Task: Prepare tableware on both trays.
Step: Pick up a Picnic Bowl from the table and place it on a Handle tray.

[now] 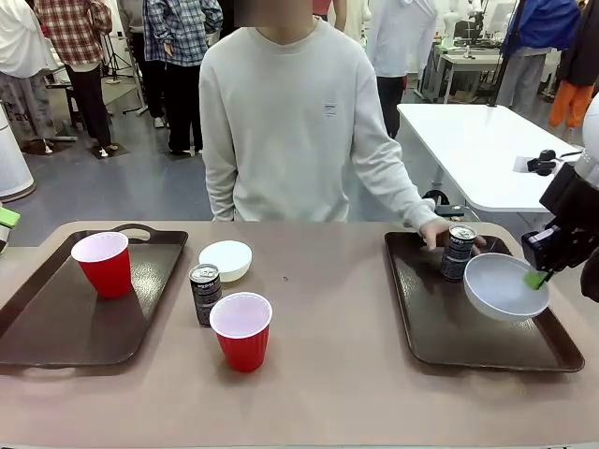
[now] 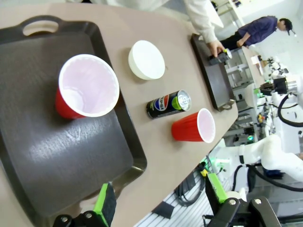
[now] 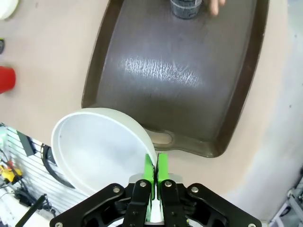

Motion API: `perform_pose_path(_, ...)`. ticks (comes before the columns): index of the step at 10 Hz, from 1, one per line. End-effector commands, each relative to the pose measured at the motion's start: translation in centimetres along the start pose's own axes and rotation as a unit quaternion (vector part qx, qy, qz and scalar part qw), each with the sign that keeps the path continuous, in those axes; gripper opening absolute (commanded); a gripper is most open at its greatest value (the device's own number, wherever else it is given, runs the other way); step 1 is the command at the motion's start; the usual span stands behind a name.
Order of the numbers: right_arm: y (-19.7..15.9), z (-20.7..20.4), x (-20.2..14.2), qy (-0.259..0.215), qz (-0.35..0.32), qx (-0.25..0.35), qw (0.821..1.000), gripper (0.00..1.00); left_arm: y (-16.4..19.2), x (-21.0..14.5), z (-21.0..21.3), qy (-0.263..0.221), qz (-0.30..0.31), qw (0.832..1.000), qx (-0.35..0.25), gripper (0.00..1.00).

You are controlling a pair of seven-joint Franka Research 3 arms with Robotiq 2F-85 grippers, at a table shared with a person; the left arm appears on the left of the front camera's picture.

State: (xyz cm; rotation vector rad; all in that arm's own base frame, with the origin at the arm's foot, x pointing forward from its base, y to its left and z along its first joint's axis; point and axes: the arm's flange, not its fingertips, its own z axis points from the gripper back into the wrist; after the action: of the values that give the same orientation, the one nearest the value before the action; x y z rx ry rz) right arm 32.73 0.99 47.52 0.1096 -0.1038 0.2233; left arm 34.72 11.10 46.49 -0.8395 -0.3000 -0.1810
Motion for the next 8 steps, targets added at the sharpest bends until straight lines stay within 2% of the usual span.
perform_pose_path(1,-0.3,-2.9,-0.7,0.013,-0.020,0.009,1.000,0.04,0.0,0.1,0.1,-0.005,-0.006,1.000,-0.010,1.00)
perform_pose_path(3,-1.2,-3.6,1.4,0.019,-0.026,0.008,0.999,0.04,0.0,0.1,0.1,-0.005,-0.006,1.000,-0.010,1.00)
perform_pose_path(5,-2.2,-6.5,4.9,0.040,-0.030,0.000,0.999,0.04,0.0,0.1,0.1,-0.005,-0.006,1.000,-0.010,1.00)
perform_pose_path(8,-3.5,-10.7,6.7,0.055,-0.033,-0.010,0.998,0.04,0.0,0.1,0.1,-0.005,-0.006,1.000,-0.010,1.00)
